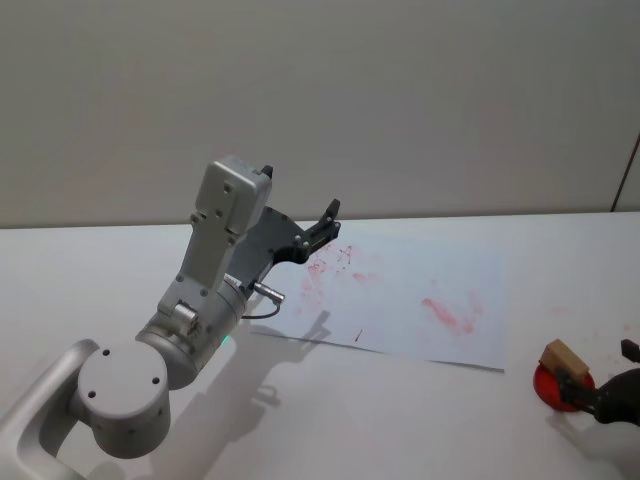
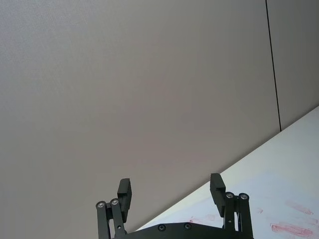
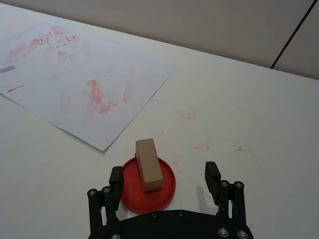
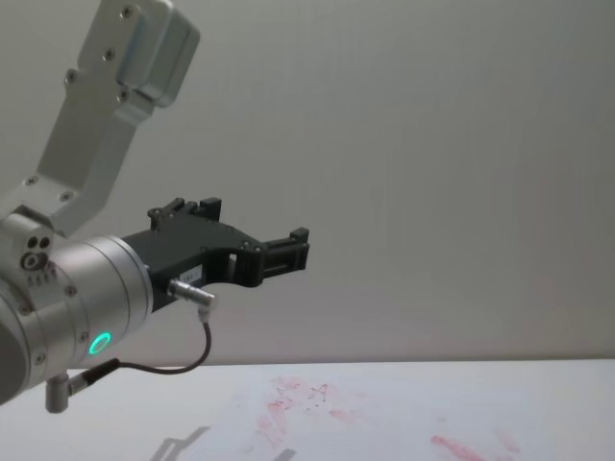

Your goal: Use the one hand to pick up the stamp and affix it onto the A4 paper.

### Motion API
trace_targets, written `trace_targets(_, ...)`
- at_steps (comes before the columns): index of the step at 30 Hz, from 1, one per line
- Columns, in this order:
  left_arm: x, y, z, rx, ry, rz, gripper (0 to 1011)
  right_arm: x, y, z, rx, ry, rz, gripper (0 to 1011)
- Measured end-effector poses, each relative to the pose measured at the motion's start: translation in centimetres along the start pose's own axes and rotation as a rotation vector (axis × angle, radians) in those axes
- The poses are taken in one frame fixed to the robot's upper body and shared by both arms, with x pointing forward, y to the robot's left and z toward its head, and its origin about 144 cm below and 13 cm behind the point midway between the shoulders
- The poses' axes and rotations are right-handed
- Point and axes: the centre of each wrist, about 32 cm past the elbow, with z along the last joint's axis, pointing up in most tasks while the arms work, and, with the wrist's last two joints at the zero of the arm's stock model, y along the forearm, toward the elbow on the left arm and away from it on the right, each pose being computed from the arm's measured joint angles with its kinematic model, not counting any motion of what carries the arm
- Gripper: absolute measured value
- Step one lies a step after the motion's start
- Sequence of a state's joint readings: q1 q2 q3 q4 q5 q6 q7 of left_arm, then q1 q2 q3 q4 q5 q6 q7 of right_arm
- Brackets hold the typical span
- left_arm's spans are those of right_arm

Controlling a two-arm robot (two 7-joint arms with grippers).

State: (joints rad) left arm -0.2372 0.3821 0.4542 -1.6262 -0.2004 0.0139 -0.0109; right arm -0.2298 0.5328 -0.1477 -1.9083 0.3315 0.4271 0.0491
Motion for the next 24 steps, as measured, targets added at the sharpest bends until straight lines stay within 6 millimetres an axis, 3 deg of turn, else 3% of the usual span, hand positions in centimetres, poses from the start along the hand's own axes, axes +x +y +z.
trace_targets(11,0.0,0.0,0.0,0.000,0.000,0.000,1001,0.0,1.3,0.2,-0.029,-0.016,0.017,995)
trace_targets(24,0.0,0.0,0.0,0.000,0.000,0.000,1001,0.1,2.0,0.4,-0.044,-0.024,0.025,641)
